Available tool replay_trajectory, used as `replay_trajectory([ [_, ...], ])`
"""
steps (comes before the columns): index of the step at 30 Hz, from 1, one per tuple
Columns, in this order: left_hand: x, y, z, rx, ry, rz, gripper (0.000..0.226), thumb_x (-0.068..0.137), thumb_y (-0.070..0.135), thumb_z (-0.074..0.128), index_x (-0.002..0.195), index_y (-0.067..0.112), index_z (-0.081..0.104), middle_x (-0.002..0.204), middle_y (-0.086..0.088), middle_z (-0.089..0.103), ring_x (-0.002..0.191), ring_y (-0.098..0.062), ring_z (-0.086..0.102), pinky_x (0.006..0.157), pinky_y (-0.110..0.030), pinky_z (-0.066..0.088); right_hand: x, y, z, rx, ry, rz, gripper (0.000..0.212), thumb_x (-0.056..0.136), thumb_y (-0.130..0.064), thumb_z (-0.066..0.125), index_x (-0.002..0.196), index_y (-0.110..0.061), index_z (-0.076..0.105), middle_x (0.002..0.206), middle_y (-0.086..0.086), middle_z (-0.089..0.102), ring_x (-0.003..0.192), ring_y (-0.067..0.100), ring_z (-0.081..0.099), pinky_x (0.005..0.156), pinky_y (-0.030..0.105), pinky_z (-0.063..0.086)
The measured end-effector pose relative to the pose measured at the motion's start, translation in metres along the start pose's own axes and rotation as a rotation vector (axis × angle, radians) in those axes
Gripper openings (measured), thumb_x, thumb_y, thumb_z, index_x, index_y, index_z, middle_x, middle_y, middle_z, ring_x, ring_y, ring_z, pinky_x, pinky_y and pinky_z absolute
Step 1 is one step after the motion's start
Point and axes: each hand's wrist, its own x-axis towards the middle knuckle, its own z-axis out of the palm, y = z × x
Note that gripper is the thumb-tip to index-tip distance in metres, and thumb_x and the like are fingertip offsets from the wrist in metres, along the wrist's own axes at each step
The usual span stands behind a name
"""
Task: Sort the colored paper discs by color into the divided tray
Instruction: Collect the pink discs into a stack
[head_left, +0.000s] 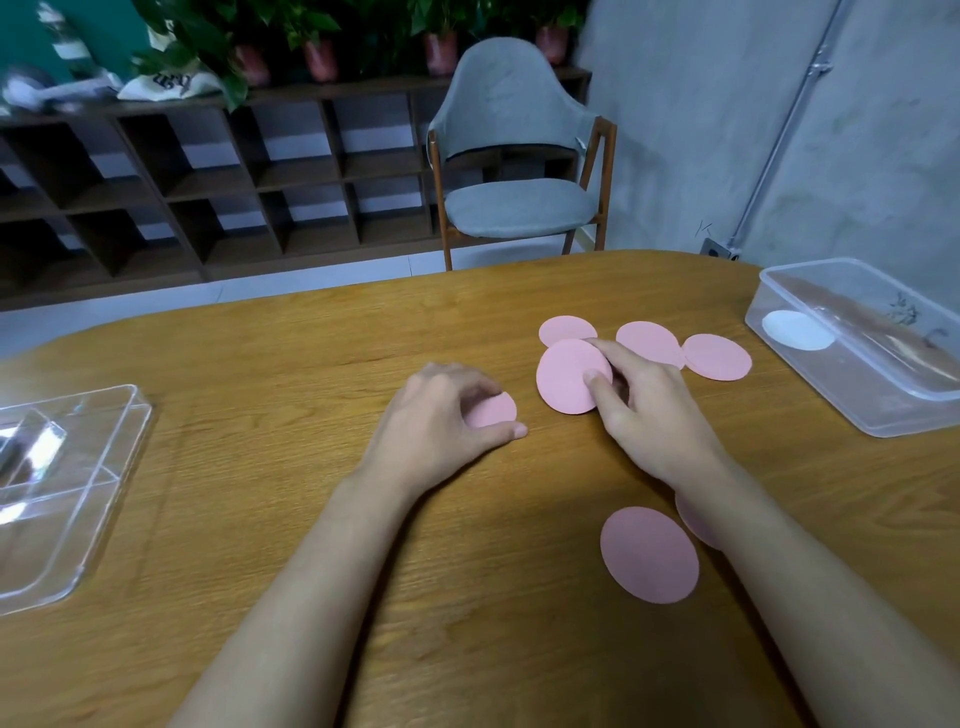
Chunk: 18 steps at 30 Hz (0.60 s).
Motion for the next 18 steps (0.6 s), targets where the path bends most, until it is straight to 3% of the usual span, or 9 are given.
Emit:
replay_trajectory([
  [4, -0.003, 0.001, -0.002, -0.024, 0.062, 0.019, 0.032, 0.082, 0.053, 0.075, 0.094, 0.024, 0.079, 0.096, 0.016, 0.077, 0.084, 0.000, 0.065, 0.081, -0.031, 0.056, 0.000, 0.000, 0.001, -0.008, 0.002, 0.008, 0.044, 0.106, -0.025, 0.052, 0.150, -0.021, 0.051, 0.122, -0.003, 0.067, 0.102, 0.007, 0.059, 0.079, 0.007, 0.040],
  [7, -0.005, 0.006, -0.001, -0.032, 0.157, 0.054, 0.027, 0.094, 0.041, 0.068, 0.081, 0.018, 0.076, 0.078, 0.011, 0.075, 0.068, -0.004, 0.063, 0.071, -0.033, 0.054, 0.000, -0.001, 0.000, 0.004, -0.003, 0.010, 0.045, 0.107, -0.025, 0.051, 0.151, -0.021, 0.050, 0.126, -0.002, 0.067, 0.108, 0.008, 0.058, 0.080, 0.009, 0.040],
  [10, -0.006, 0.010, 0.002, -0.010, 0.195, 0.113, 0.029, 0.099, 0.043, 0.058, 0.089, 0.021, 0.075, 0.081, 0.009, 0.072, 0.073, -0.012, 0.065, 0.069, -0.037, 0.055, -0.001, -0.002, 0.000, 0.005, -0.015, 0.011, 0.045, 0.107, -0.025, 0.051, 0.152, -0.022, 0.048, 0.130, -0.001, 0.066, 0.115, 0.012, 0.058, 0.087, 0.020, 0.043],
  [14, -0.007, 0.015, 0.002, -0.074, 0.215, 0.184, 0.023, 0.105, 0.038, 0.057, 0.104, 0.027, 0.077, 0.099, 0.014, 0.076, 0.091, -0.007, 0.071, 0.081, -0.036, 0.056, -0.001, -0.003, 0.000, 0.008, -0.021, 0.018, 0.045, 0.107, -0.025, 0.051, 0.152, -0.023, 0.049, 0.134, -0.002, 0.065, 0.121, 0.014, 0.057, 0.095, 0.025, 0.046],
  [18, -0.006, 0.022, 0.002, -0.180, 0.326, 0.136, 0.016, 0.100, 0.031, 0.067, 0.095, 0.021, 0.078, 0.090, 0.011, 0.074, 0.080, -0.007, 0.064, 0.076, -0.027, 0.050, 0.000, -0.001, 0.001, 0.061, -0.012, 0.008, 0.043, 0.106, -0.023, 0.052, 0.148, -0.026, 0.053, 0.109, -0.003, 0.070, 0.094, 0.008, 0.061, 0.080, 0.021, 0.047],
])
